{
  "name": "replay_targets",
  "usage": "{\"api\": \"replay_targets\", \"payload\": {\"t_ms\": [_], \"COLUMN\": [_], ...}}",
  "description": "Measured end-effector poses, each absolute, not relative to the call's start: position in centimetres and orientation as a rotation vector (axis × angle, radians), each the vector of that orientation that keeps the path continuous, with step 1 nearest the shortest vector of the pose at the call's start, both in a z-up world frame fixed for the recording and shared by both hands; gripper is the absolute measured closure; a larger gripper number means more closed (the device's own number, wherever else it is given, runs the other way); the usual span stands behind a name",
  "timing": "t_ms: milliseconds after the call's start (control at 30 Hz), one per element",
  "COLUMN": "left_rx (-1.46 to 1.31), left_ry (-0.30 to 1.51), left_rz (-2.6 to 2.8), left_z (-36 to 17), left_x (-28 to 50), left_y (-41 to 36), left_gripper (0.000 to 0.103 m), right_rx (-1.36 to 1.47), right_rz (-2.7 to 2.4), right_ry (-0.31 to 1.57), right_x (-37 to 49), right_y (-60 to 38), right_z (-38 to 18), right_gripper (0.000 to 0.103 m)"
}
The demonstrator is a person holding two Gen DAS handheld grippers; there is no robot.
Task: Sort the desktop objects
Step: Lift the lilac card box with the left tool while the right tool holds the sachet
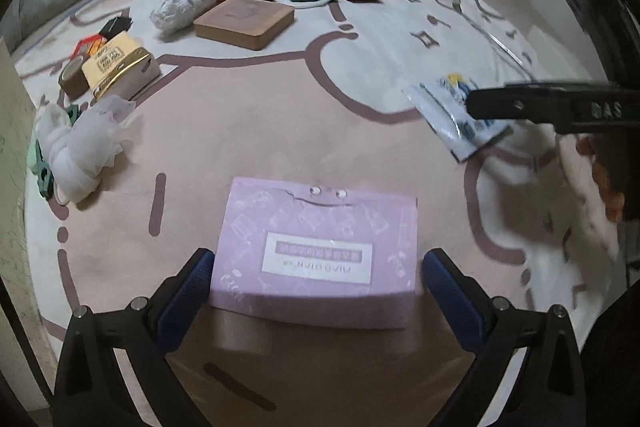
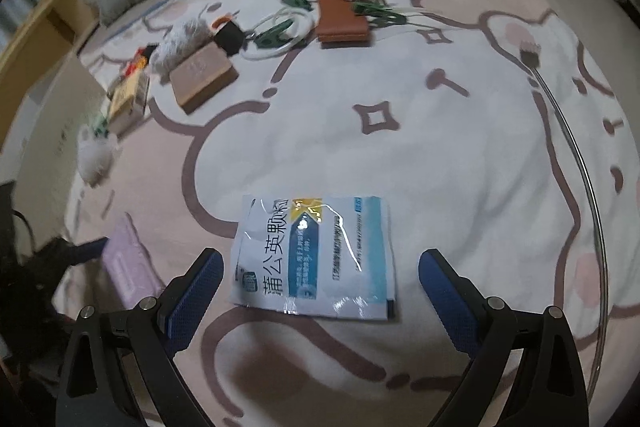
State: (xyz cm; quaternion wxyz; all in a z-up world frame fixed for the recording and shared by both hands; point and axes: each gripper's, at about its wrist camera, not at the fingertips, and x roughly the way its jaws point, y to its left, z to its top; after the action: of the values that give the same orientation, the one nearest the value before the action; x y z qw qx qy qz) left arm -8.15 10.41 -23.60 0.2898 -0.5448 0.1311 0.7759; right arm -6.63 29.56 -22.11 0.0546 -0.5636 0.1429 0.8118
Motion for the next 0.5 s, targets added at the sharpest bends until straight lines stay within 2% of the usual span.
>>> {"api": "replay_targets", "payload": {"t_ms": [100,333,400,500], "left_rx": [-1.438,-1.445,-1.451,-1.463], "left_ry": [0.370,0.305,0.293,0.275], "left_rz": [2.096,2.172,2.173,2.169], "left_z": [-23.9,-24.3,-24.4,-24.5], "left_x": [-8.0,-7.9,-8.0,-8.1], "left_y": [10.5,10.3,10.3,10.2], "left_gripper": [0.000,0.000,0.000,0.000], "right_rx": [-1.680,-1.619,-1.631,-1.652], "right_rz": [2.490,2.497,2.499,2.506], "right_ry": [0.382,0.410,0.345,0.211], "right_x": [-7.1,-7.5,-7.5,-7.5], "right_y": [28.8,28.6,28.1,27.2], "right_z": [-22.6,-23.7,-24.0,-24.6], "right_gripper": [0.005,0.004,0.000,0.000]}}
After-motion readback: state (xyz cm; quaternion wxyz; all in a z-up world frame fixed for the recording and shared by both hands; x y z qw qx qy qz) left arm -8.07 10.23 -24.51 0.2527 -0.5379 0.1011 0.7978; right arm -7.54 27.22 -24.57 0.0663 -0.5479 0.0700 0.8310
